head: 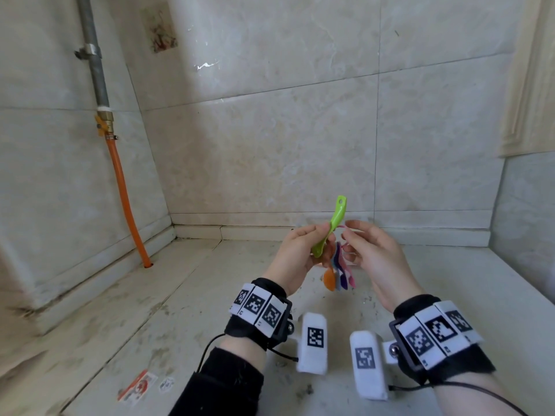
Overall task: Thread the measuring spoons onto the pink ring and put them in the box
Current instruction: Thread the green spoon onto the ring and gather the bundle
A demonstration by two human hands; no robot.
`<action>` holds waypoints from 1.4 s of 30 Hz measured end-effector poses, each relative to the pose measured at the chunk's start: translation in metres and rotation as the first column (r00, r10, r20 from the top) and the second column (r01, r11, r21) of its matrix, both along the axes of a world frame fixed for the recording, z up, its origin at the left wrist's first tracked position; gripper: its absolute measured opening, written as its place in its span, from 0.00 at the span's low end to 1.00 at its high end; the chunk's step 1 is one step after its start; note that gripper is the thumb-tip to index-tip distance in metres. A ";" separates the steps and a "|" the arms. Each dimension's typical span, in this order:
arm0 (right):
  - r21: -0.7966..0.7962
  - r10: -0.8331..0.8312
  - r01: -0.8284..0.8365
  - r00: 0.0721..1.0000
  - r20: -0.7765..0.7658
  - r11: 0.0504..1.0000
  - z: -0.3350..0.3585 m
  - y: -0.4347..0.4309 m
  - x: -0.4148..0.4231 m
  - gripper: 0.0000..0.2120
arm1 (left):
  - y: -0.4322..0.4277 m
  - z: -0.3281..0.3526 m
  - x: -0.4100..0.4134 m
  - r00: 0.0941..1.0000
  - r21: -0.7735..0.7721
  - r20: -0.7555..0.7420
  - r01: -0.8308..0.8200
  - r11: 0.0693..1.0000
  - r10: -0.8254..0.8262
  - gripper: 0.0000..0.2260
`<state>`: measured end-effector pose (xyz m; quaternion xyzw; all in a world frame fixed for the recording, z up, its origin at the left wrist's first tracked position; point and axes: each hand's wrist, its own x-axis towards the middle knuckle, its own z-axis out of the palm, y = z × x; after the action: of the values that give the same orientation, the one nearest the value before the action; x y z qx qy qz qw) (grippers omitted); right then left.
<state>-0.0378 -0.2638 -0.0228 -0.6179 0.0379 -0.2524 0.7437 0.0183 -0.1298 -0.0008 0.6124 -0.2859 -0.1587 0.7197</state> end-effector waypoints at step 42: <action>-0.146 0.115 -0.142 0.977 -0.180 0.979 0.008 0.003 -0.011 0.17 | -0.003 -0.001 0.000 0.994 -0.103 -0.049 -0.103 0.989 0.098 0.14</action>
<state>-0.0491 -0.2613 -0.0150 -0.6954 0.0409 -0.1521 0.7012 0.0183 -0.1325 -0.0019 0.5837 -0.2469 -0.1204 0.7641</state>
